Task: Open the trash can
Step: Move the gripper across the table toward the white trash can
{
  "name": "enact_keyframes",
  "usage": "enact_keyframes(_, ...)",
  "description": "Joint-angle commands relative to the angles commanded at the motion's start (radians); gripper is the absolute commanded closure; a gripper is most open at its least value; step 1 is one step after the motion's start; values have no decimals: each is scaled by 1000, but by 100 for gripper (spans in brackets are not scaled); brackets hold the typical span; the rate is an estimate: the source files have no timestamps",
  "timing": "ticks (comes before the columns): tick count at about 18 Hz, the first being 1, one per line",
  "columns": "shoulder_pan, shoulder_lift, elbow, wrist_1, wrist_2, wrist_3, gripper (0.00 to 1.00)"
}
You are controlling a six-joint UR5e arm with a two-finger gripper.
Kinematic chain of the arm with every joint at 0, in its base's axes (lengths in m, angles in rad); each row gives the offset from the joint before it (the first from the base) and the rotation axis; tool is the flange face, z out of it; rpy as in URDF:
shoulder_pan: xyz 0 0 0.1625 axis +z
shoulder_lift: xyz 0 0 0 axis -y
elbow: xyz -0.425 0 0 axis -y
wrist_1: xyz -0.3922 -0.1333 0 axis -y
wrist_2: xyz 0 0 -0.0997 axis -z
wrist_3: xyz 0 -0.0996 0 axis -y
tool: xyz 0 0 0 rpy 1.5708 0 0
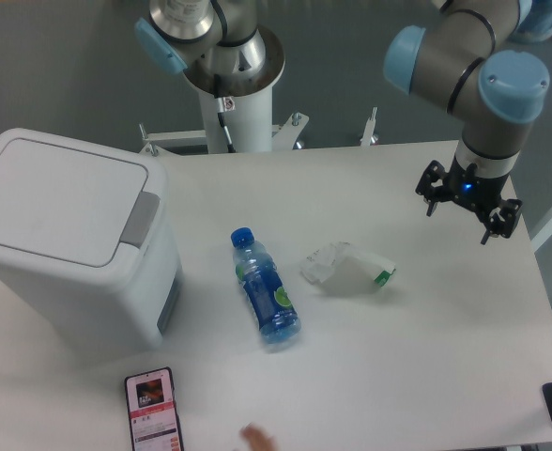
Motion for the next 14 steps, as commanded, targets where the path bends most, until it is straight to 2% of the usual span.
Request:
enact_keyframes(7,0,18,3,-8,-8,0,0)
enact_keyframes(9,3,29,-26,-5,-18,-2,0)
enact_keyframes(12,-2,80,-81,-3,-18,-141,0)
enact_keyframes(14,-23,98,-87,-8,-24,-175,0)
